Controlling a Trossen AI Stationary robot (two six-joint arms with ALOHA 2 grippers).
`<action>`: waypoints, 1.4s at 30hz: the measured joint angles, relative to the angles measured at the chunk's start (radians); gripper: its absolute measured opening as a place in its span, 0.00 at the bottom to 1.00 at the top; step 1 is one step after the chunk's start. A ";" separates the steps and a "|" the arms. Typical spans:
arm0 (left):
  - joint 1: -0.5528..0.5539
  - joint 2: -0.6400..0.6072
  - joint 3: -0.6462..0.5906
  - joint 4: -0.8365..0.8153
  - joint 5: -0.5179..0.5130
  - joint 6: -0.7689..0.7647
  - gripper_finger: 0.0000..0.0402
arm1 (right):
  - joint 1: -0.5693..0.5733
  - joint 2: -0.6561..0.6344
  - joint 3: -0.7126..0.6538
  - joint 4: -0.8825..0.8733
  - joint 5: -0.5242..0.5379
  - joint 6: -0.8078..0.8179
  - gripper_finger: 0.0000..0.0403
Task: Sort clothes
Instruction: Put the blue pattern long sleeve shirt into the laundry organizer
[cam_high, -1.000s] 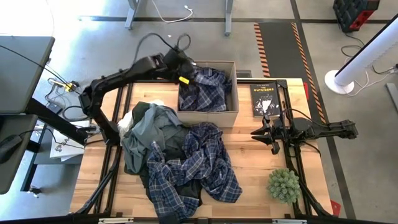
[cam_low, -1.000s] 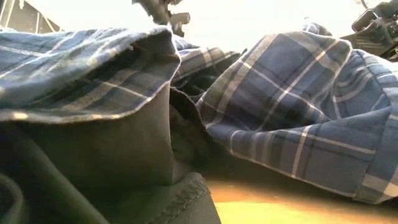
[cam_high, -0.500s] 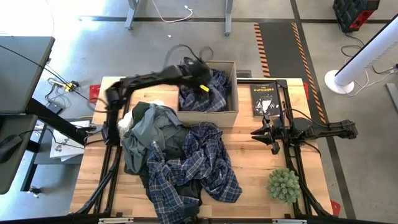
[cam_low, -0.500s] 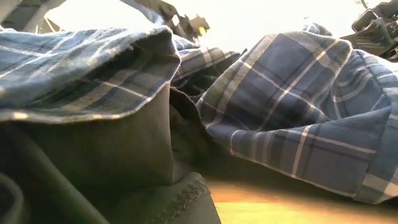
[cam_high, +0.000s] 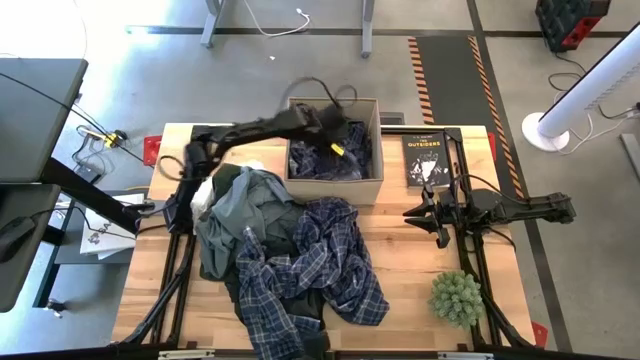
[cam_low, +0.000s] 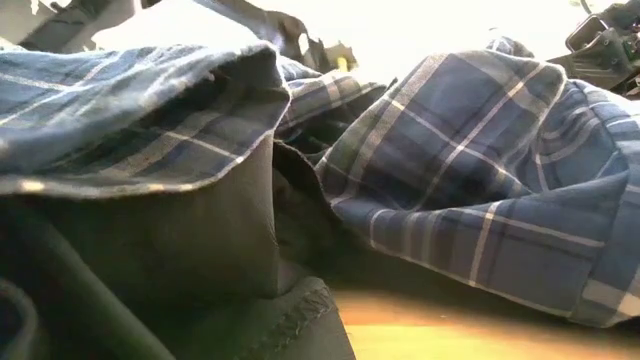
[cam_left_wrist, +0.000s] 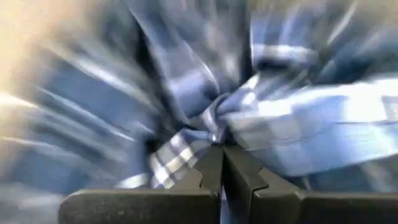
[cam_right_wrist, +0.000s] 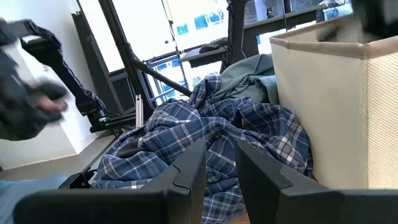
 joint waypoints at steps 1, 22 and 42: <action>-0.008 -0.040 0.012 0.006 -0.002 0.000 0.00 | 0.000 0.000 0.000 0.000 0.000 0.000 0.20; 0.114 0.071 -0.195 0.102 -0.446 -0.165 0.00 | 0.000 0.000 0.000 0.000 0.000 0.000 0.20; -0.041 -0.130 -0.155 0.303 -0.325 -0.050 0.00 | 0.000 0.000 0.000 0.000 0.000 0.000 0.20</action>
